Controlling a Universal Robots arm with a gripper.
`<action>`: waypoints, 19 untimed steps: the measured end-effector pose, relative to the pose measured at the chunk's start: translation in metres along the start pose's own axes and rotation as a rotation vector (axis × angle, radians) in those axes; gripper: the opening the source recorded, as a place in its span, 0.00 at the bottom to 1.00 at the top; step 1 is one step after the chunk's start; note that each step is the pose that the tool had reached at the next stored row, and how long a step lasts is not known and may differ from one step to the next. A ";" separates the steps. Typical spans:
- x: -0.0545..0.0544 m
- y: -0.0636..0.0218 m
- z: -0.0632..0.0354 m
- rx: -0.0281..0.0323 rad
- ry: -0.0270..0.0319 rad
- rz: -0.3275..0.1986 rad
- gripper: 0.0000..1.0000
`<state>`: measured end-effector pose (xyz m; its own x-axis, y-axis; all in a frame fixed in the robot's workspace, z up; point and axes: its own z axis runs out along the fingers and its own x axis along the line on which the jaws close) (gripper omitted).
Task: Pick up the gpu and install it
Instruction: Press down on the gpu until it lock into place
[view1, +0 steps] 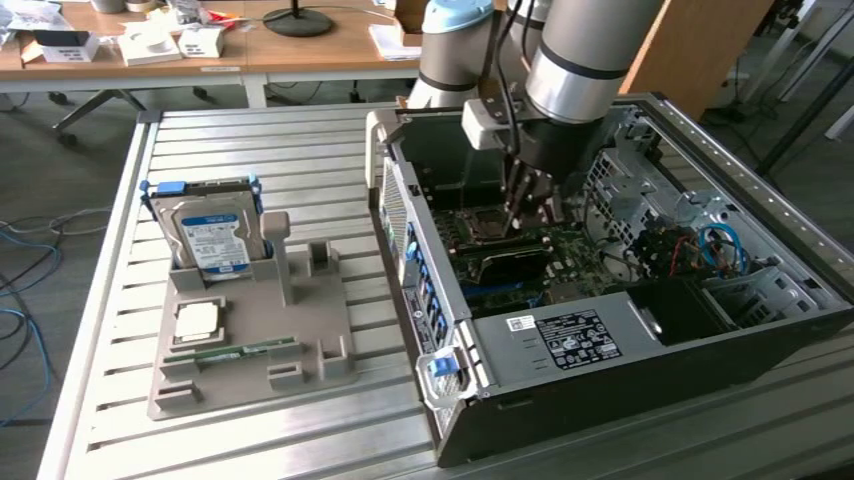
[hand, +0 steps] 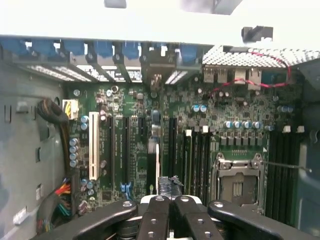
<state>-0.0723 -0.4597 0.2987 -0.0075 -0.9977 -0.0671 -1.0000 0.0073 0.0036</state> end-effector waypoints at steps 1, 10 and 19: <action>0.000 0.0017 0.0003 0.0000 0.0001 0.000 0.11; 0.001 0.0060 0.0100 0.0000 0.0002 0.000 0.11; 0.001 0.0061 0.0167 0.0001 0.0001 0.000 0.11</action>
<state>-0.0785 -0.4595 0.2819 -0.0075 -0.9977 -0.0671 -1.0000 0.0073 0.0035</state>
